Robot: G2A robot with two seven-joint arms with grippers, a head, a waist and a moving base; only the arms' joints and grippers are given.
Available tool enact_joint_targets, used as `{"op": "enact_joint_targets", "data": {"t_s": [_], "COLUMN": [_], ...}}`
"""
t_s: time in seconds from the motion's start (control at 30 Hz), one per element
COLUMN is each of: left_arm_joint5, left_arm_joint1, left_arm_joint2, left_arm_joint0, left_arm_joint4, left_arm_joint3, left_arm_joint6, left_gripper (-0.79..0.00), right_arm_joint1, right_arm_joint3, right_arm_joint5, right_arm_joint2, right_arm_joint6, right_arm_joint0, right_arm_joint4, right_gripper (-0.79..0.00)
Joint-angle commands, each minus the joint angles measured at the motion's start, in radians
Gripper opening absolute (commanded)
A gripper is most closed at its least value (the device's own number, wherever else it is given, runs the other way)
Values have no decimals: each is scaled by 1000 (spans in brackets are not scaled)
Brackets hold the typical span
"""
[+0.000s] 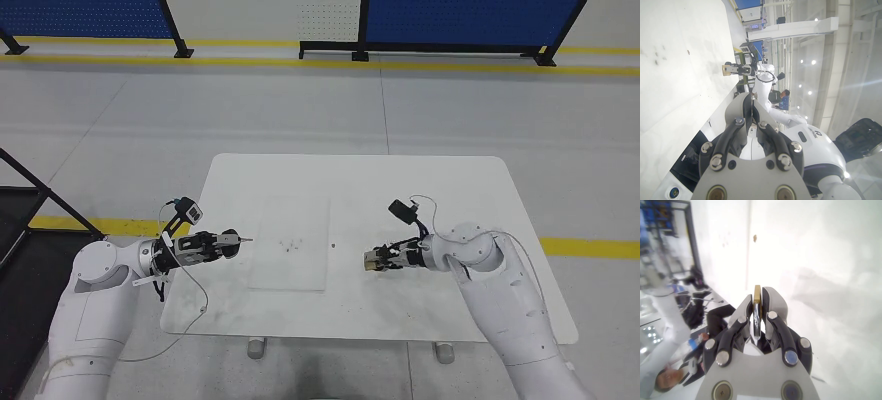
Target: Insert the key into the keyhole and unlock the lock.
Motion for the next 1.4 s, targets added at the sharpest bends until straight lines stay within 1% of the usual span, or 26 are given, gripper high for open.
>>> {"op": "enact_joint_targets", "data": {"t_s": [0.0,0.17,0.37,0.47,0.53,0.87,0.93,1.0,1.13,1.37], "left_arm_joint5": [0,0,0,0,0,0,0,0,0,0], "left_arm_joint1": [0,0,0,0,0,0,0,0,0,0], "left_arm_joint2": [0,0,0,0,0,0,0,0,0,0], "left_arm_joint0": [0,0,0,0,0,0,0,0,0,0], "left_arm_joint4": [0,0,0,0,0,0,0,0,0,0], "left_arm_joint3": [0,0,0,0,0,0,0,0,0,0], "left_arm_joint6": [0,0,0,0,0,0,0,0,0,0], "left_gripper": [-785,-785,-785,-785,-785,-785,-785,-785,-785,-785], "right_arm_joint1": [-1,-3,-4,-4,-5,-5,-8,-6,-7,-7], "right_arm_joint3": [-3,1,6,18,36,36,40,43,51,96], "right_arm_joint5": [-25,-86,-165,-189,-185,-185,-177,-201,-244,-280], "right_arm_joint2": [18,40,34,33,32,32,29,31,29,21], "right_arm_joint6": [-25,-63,-32,-17,8,8,-5,-35,-53,-32], "right_arm_joint0": [-20,-42,-44,-44,-41,-41,-60,-65,-79,-68], "right_arm_joint4": [84,239,381,447,507,507,575,556,629,703], "right_gripper": [-785,-785,-785,-785,-785,-785,-785,-785,-785,-785]}}
